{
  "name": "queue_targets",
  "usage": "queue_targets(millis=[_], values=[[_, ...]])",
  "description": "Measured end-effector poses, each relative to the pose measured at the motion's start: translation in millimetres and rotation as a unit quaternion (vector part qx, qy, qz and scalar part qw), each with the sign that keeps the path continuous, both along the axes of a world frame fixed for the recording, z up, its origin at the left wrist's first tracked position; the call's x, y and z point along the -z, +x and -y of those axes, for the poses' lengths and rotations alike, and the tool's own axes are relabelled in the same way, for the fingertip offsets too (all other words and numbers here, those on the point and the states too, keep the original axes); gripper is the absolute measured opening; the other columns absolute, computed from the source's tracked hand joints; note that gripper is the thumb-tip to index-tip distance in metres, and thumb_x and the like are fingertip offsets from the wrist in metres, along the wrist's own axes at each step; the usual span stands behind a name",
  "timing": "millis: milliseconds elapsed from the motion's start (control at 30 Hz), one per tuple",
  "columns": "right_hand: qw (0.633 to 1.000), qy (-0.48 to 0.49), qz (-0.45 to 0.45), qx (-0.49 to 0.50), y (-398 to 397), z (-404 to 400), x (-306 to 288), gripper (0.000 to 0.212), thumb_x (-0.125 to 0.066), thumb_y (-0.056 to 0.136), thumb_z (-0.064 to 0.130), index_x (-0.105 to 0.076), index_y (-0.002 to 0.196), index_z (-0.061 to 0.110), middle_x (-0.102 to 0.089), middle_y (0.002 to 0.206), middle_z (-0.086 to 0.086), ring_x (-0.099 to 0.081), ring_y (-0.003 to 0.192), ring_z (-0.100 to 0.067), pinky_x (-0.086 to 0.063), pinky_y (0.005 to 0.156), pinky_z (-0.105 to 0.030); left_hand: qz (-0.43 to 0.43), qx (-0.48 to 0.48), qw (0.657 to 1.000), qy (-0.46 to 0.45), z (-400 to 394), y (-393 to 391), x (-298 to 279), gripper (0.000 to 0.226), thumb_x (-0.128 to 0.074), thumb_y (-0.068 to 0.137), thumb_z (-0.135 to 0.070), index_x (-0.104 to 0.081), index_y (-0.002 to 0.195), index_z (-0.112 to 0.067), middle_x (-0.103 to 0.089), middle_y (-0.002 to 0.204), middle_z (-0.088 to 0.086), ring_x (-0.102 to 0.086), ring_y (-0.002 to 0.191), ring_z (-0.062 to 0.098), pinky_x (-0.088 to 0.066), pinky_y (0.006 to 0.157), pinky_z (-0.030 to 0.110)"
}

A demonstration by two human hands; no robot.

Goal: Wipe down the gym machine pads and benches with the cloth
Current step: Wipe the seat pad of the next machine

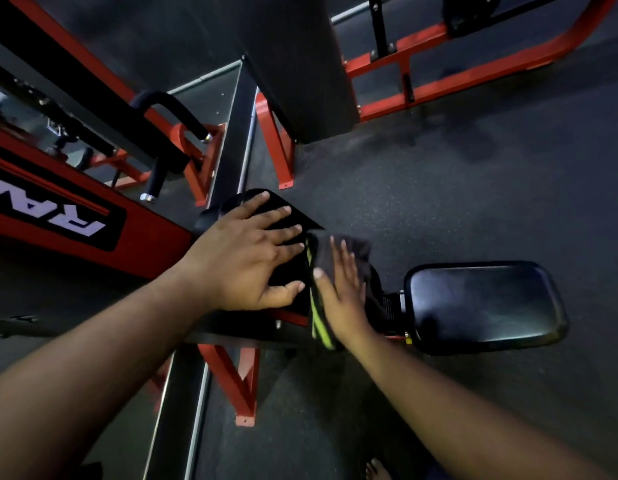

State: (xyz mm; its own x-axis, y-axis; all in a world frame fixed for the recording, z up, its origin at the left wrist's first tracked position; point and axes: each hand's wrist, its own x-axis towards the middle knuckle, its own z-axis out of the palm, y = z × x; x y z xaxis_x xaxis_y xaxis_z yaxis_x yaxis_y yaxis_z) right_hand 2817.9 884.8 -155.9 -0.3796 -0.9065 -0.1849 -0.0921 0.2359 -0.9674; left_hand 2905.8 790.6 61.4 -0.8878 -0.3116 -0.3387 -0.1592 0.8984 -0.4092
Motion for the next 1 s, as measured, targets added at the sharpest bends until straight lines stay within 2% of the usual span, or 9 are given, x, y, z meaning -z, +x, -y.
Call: queue_targets(millis=[100, 300, 433, 533, 633, 700, 767, 900, 1000], values=[[1.0, -0.016, -0.022, -0.002, 3, -13, 13, 0.072, -0.025, 0.086, 0.076, 0.0, 0.152, 0.06, 0.001, 0.171, 0.017, 0.006, 0.157, -0.007, 0.0, 0.122, -0.056, 0.009, 0.016, 1.0, 0.018, 3, -1, -1, 0.071, -0.034, 0.092, -0.07, -0.067, 0.135, -0.023, -0.061, 0.144, 0.001, -0.042, 0.147, 0.024, -0.013, 0.127, 0.051], [0.999, 0.05, 0.017, -0.011, -49, 63, 24, 0.09, -0.022, 0.077, 0.087, -0.023, 0.158, 0.047, -0.02, 0.169, 0.01, -0.009, 0.158, -0.016, -0.009, 0.123, -0.061, -0.003, 0.016, 1.0, 0.005, -1, -2, 1, 0.069, -0.037, 0.091, -0.068, -0.071, 0.129, -0.023, -0.066, 0.137, 0.0, -0.049, 0.142, 0.023, -0.024, 0.124, 0.053], [1.0, -0.012, -0.019, -0.012, -18, 2, 41, 0.075, -0.026, 0.09, 0.074, -0.008, 0.158, 0.049, -0.006, 0.172, 0.013, 0.002, 0.157, -0.006, -0.001, 0.122, -0.053, -0.019, 0.009, 1.0, 0.001, 2, -2, 2, 0.068, -0.038, 0.09, -0.067, -0.071, 0.129, -0.022, -0.067, 0.136, 0.0, -0.05, 0.142, 0.023, -0.022, 0.124, 0.052], [1.0, 0.005, -0.025, -0.018, -20, -21, 88, 0.078, -0.032, 0.089, 0.069, -0.011, 0.16, 0.043, -0.005, 0.172, 0.011, 0.002, 0.157, -0.008, -0.004, 0.122, -0.05, -0.027, 0.012, 1.0, 0.003, 2, 0, 5, 0.066, -0.038, 0.091, -0.067, -0.071, 0.129, -0.023, -0.067, 0.136, -0.001, -0.05, 0.142, 0.023, -0.021, 0.125, 0.052], [0.992, 0.092, 0.075, 0.035, -49, 19, 119, 0.096, -0.033, 0.079, 0.085, -0.03, 0.16, 0.033, -0.023, 0.169, -0.002, -0.017, 0.157, -0.024, -0.015, 0.127, -0.051, -0.03, 0.005, 1.0, 0.002, 3, 1, 4, 0.066, -0.038, 0.092, -0.066, -0.071, 0.129, -0.023, -0.067, 0.136, -0.002, -0.049, 0.143, 0.021, -0.021, 0.125, 0.051], [0.962, 0.189, 0.183, 0.071, -62, 40, 138, 0.113, -0.036, 0.063, 0.104, -0.04, 0.153, 0.037, -0.033, 0.164, -0.001, -0.03, 0.152, -0.028, -0.023, 0.124, -0.052, -0.035, 0.002, 0.999, 0.008, 4, 0, 4, 0.067, -0.037, 0.092, -0.065, -0.071, 0.129, -0.022, -0.067, 0.137, -0.001, -0.049, 0.143, 0.022, -0.02, 0.126, 0.051], [0.934, 0.24, 0.243, 0.102, -63, 43, 154, 0.117, -0.038, 0.055, 0.107, -0.042, 0.151, 0.04, -0.035, 0.164, 0.004, -0.034, 0.15, -0.026, -0.025, 0.124, -0.051, -0.045, 0.006, 0.999, 0.013, 5, 0, 4, 0.066, -0.039, 0.091, -0.063, -0.07, 0.13, -0.021, -0.068, 0.135, 0.0, -0.051, 0.141, 0.023, -0.02, 0.125, 0.049], [0.94, 0.261, 0.202, 0.081, -58, 35, 105, 0.108, -0.028, 0.069, 0.098, -0.028, 0.158, 0.039, -0.025, 0.168, 0.005, -0.022, 0.155, -0.026, -0.013, 0.125, -0.053, -0.092, -0.014, 0.995, 0.027, 4, 3, 3, 0.07, -0.041, 0.091, -0.061, -0.057, 0.145, -0.02, -0.058, 0.148, 0.004, -0.045, 0.146, 0.023, -0.019, 0.126, 0.05], [0.971, 0.182, 0.14, 0.063, -50, 41, 35, 0.083, -0.027, 0.092, 0.081, -0.029, 0.16, 0.033, -0.023, 0.169, -0.001, -0.018, 0.156, -0.025, -0.008, 0.126, -0.05, -0.141, -0.025, 0.99, 0.013, 0, 5, 3, 0.079, -0.04, 0.093, -0.062, -0.037, 0.158, -0.018, -0.036, 0.164, 0.009, -0.027, 0.155, 0.025, -0.01, 0.128, 0.053]])
